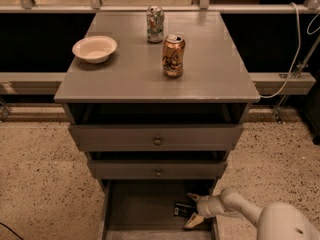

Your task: Pick rxbar chocolate from bottom drawer and place on counter

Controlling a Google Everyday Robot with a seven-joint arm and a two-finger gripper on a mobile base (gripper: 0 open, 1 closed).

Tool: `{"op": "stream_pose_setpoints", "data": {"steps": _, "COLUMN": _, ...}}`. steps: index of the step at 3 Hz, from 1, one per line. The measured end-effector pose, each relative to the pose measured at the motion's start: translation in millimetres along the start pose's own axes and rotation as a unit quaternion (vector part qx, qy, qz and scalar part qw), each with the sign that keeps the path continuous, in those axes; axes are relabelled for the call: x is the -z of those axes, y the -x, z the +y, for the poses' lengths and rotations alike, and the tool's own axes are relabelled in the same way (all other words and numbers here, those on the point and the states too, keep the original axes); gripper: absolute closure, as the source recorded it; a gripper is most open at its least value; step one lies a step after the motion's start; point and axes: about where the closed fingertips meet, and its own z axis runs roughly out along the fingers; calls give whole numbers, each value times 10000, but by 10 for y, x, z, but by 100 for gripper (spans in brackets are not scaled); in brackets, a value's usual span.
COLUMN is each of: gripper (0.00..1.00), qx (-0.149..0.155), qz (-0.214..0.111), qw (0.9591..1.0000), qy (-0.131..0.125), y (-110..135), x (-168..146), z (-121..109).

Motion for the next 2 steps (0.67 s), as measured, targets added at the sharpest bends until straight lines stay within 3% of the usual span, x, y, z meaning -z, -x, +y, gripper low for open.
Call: {"op": "stream_pose_setpoints", "data": {"steps": 2, "gripper": 11, "qx": 1, "qz": 3, "qw": 10000, "qy": 1, "y": 0, "x": -1, "z": 0}}
